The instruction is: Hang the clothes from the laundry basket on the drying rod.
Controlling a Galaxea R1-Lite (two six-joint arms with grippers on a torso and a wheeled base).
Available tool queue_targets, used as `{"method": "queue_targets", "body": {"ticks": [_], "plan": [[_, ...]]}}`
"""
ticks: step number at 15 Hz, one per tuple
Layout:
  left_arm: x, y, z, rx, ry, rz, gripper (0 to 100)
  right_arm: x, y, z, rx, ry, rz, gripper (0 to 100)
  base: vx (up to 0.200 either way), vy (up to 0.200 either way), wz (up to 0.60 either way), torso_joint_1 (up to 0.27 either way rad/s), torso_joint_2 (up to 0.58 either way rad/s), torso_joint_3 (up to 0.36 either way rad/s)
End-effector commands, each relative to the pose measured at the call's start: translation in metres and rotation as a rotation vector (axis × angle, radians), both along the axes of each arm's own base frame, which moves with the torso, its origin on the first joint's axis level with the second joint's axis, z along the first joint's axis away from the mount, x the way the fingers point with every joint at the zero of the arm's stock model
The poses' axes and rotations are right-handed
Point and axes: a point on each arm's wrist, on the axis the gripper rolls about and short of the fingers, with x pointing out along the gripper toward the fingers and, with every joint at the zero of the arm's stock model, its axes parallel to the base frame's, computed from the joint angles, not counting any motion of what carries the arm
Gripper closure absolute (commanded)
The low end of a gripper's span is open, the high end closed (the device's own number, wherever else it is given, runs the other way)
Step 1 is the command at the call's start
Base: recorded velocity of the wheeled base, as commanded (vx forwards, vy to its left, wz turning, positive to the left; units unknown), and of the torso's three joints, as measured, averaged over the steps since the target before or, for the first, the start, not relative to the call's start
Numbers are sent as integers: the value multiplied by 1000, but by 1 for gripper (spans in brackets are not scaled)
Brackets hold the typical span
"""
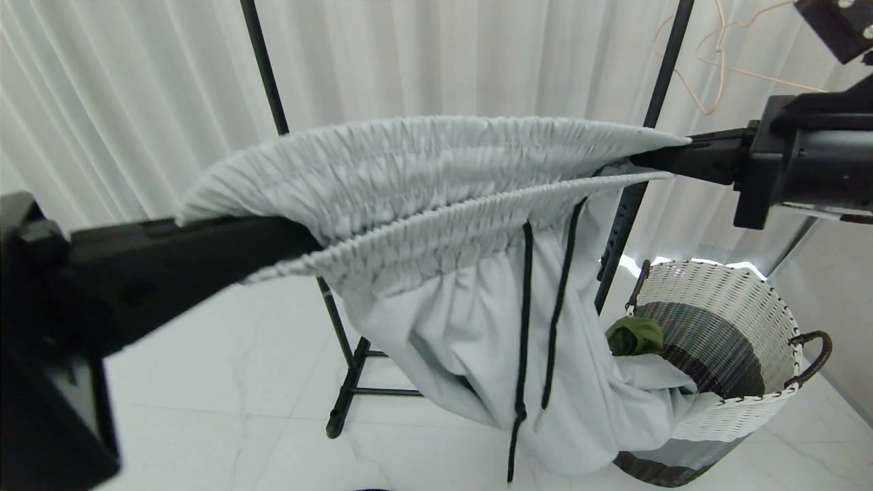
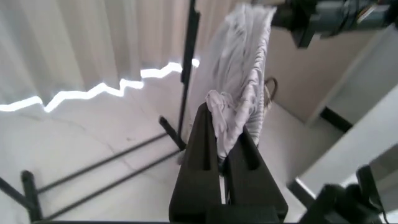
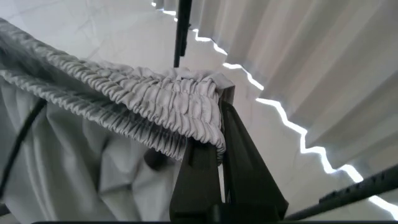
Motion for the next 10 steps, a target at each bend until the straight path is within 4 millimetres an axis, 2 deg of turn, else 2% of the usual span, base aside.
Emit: {"method": "queue_targets", "body": {"ticks": [1, 5, 7, 9, 10], "plan": [[-7, 31, 34, -77, -60, 50, 100, 24, 20, 1, -3, 4, 17, 100, 0, 0, 0, 0, 0, 0], [-22, 60, 69, -97, -70, 41, 100, 39, 42, 16, 22, -36, 37, 100, 0, 0, 0, 0, 0, 0], [-25, 65, 82, -121, -82, 27, 100, 39, 47, 23, 35, -59, 18, 100, 0, 0, 0, 0, 0, 0], [-25, 66, 83, -115, -79, 30, 100, 38, 46, 26, 41, -70, 12, 100, 0, 0, 0, 0, 0, 0], [-23, 65, 77, -76, -63, 43, 100, 36, 44, 28, 45, -71, 6, 100, 0, 0, 0, 0, 0, 0]]}}
